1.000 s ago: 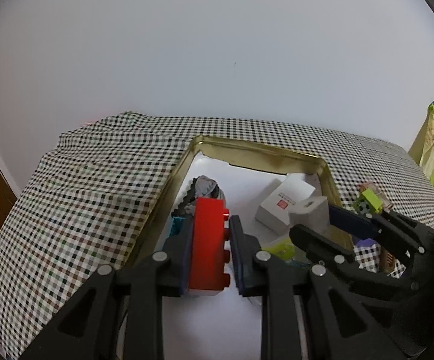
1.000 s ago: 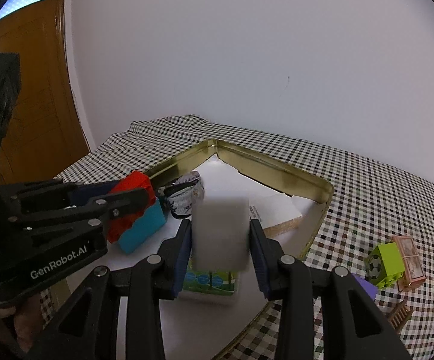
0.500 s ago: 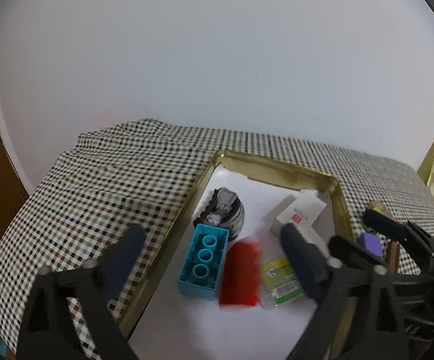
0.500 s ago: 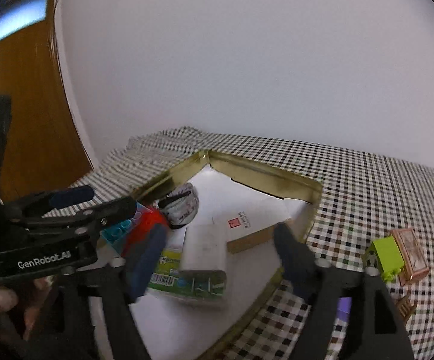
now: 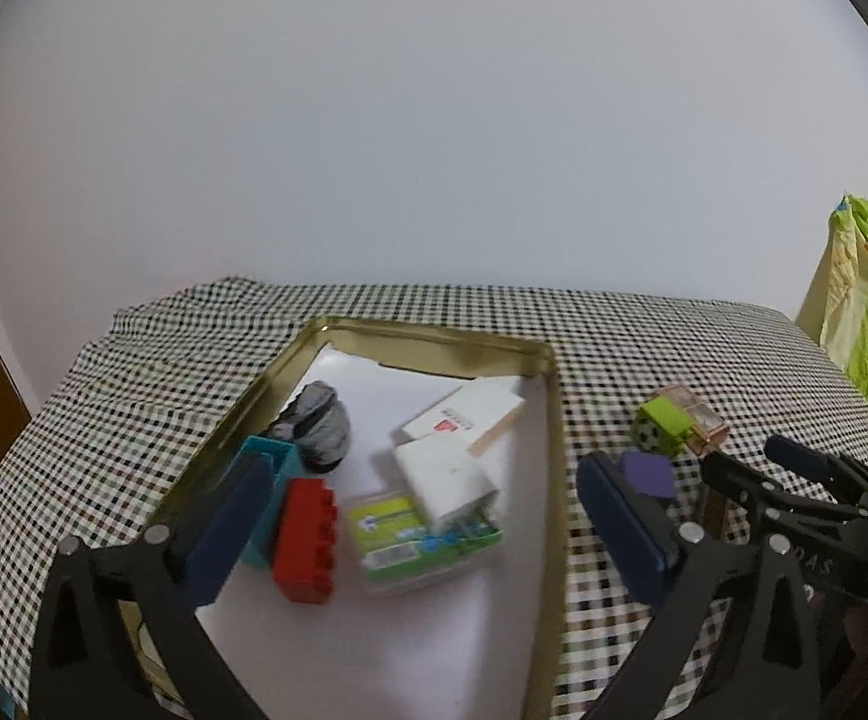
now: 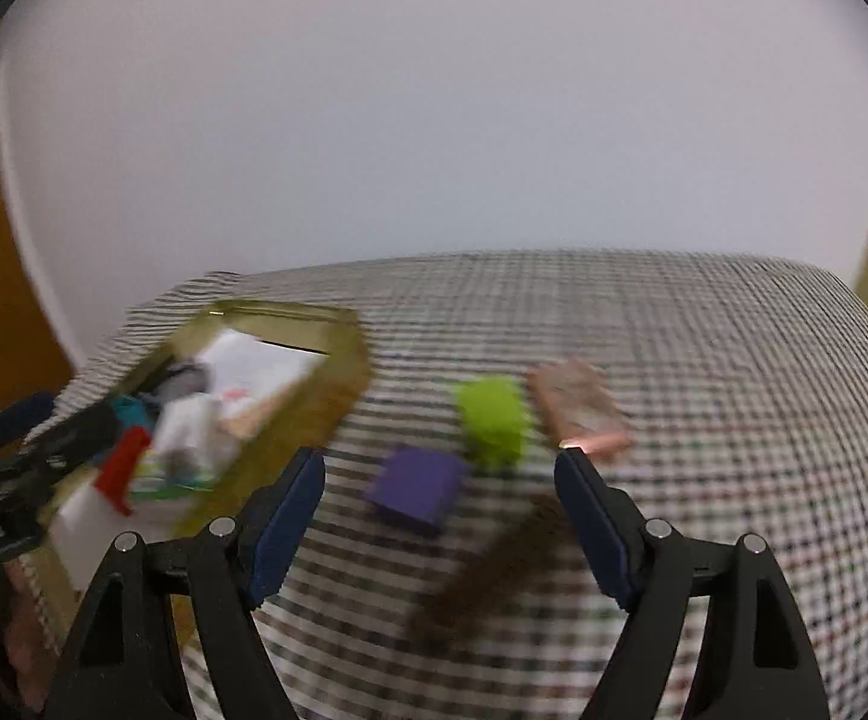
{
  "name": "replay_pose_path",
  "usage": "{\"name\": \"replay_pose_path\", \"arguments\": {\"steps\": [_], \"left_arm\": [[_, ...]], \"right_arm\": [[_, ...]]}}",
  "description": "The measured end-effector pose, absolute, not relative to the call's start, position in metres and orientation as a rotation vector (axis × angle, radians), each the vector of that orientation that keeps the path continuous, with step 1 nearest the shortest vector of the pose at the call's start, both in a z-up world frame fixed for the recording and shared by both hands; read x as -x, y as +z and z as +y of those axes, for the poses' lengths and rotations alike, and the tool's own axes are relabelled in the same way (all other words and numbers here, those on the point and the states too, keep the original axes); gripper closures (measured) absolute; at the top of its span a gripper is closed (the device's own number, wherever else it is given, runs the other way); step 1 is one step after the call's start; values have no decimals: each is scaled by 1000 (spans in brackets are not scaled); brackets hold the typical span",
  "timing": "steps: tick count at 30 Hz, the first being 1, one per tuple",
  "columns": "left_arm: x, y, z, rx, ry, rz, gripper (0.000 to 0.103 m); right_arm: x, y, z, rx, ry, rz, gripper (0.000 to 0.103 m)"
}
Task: Organize rigid objects
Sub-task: 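Move both grippers back to the remaining blocks and grasp the brown comb with the right gripper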
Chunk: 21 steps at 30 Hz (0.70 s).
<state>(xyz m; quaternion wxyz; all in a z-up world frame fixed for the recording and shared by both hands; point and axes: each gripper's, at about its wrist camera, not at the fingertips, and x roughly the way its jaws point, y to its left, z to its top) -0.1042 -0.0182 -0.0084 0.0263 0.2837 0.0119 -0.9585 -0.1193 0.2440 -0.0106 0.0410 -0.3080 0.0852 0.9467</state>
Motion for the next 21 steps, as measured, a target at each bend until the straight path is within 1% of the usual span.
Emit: {"name": "replay_pose_path", "arguments": {"steps": [7,18,21], "left_arm": [[106,-14,6,-915,-2998,16,0],[115,-21,16,-945,-3004,14,0],[114,-21,21,-944,-3011,-5,0]], "right_arm": [[121,-28,274,1061,2776,335,21],[152,-51,265,1222,2717,334,21],[154,-53,263,1243,2712,283,21]]}}
